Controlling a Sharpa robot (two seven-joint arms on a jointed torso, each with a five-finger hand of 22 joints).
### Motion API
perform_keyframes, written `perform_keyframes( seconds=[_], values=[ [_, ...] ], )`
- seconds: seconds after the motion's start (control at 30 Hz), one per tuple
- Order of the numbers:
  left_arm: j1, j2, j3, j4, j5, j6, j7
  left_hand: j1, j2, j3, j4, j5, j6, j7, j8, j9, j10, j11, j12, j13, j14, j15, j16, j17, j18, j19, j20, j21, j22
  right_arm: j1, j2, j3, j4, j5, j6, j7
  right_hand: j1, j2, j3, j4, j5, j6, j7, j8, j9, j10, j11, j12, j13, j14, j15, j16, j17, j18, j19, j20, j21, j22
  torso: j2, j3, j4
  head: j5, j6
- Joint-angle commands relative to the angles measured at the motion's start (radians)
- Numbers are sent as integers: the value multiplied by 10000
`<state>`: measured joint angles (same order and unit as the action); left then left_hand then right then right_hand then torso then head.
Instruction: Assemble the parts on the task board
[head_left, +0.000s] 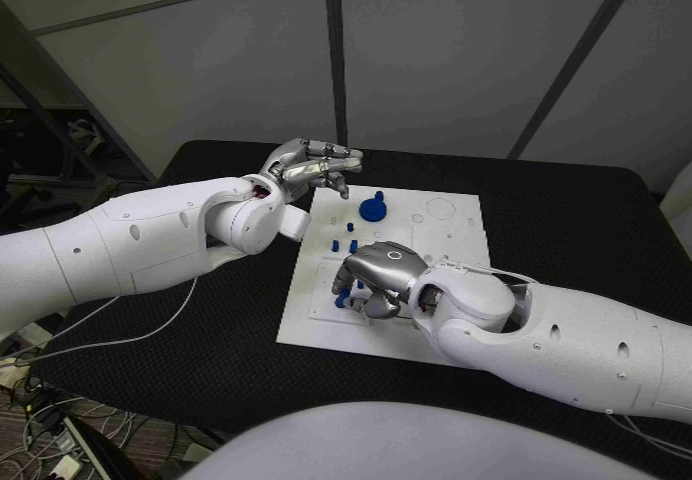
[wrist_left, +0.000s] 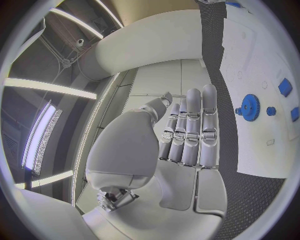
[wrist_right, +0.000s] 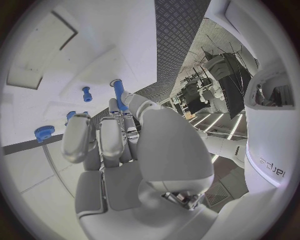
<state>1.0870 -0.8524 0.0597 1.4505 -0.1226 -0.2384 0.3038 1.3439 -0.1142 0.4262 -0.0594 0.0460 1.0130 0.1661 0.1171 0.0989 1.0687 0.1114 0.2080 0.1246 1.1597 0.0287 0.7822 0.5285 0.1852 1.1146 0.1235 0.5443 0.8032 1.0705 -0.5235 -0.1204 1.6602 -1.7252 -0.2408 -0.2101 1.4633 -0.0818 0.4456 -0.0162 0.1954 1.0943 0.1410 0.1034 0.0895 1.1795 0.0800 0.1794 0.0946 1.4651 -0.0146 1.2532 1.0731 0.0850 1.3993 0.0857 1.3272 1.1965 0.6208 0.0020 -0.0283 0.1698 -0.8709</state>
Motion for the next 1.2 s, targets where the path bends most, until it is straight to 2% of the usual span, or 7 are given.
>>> perform_keyframes(
  seconds=[0.03,0.5,0.73,0.83,0.9,1.03,1.2],
  values=[
    [15,7,10,6,14,107,59,-17,97,-48,-28,18,11,79,48,-16,-43,-3,46,-8,-72,10,-61,-11,-47,-51,-6,-50,-12,8,22,-5,-27,-112,185,43,10,-3,67,10,63,41,54,-17,-10,163,-94,48,18,272,-13,55,-12,-53,54,14,24,-13,3,2,1,11,-17],
    [15,14,10,-9,14,132,45,-18,119,-55,-29,17,6,84,51,-22,-46,-2,66,-10,-70,9,-60,-34,-44,-46,-4,-65,-21,1,93,-18,-129,-437,385,-267,-17,-7,72,13,77,42,59,-23,-11,161,-88,37,24,265,-7,38,-44,-49,41,18,12,-32,-6,-2,-4,33,-17],
    [15,18,10,-3,14,150,35,-18,119,-55,-29,17,6,84,51,-22,-46,-2,66,-10,-70,9,-60,-34,-44,-46,-4,-65,-21,-2,195,-26,-174,-421,446,-197,-201,-110,32,45,72,-36,74,-95,-34,88,-65,-52,40,244,24,23,-92,-38,-3,40,-19,-73,0,-5,0,24,-17],
    [15,8,10,3,14,151,32,-18,119,-55,-29,17,6,84,51,-22,-46,-2,66,-10,-70,9,-60,-34,-44,-46,-4,-65,-21,-3,205,-79,-190,-370,457,-171,-457,-245,-16,156,130,-339,163,-290,-110,-298,43,-309,-42,236,119,33,-98,-10,-105,93,-135,-238,-4,-5,-2,32,-17],
    [15,0,10,4,14,149,30,-18,119,-55,-29,17,6,84,51,-22,-46,-2,66,-10,-70,9,-60,-34,-44,-46,-4,-65,-21,-3,198,-137,-195,-333,450,-150,-652,-397,-67,239,225,-582,215,-404,-167,-706,152,-545,-148,183,200,-83,-294,54,-279,158,-358,-555,-10,-9,-6,39,-17],
    [15,-9,10,5,14,151,26,-18,119,-55,-29,17,6,84,51,-22,-46,-2,66,-10,-70,9,-60,-34,-44,-46,-4,-65,-21,-4,187,-194,-211,-290,298,-106,-892,-670,-275,314,160,-1037,243,-410,-225,-1553,294,-844,-290,-268,317,-1059,-1671,329,-1005,291,-1352,-1893,-6,-7,-4,44,-17],
    [15,-19,10,5,14,168,11,-18,119,-55,-29,17,6,84,51,-22,-46,-2,66,-10,-70,9,-60,-34,-44,-46,-4,-65,-21,-4,120,-221,-205,-229,-355,5,-893,-714,-706,324,11,-1715,122,-412,-242,-2301,369,-742,-278,-592,372,-1737,-2562,517,-1511,354,-2240,-2971,-13,-3,-7,45,-17]
  ],
)
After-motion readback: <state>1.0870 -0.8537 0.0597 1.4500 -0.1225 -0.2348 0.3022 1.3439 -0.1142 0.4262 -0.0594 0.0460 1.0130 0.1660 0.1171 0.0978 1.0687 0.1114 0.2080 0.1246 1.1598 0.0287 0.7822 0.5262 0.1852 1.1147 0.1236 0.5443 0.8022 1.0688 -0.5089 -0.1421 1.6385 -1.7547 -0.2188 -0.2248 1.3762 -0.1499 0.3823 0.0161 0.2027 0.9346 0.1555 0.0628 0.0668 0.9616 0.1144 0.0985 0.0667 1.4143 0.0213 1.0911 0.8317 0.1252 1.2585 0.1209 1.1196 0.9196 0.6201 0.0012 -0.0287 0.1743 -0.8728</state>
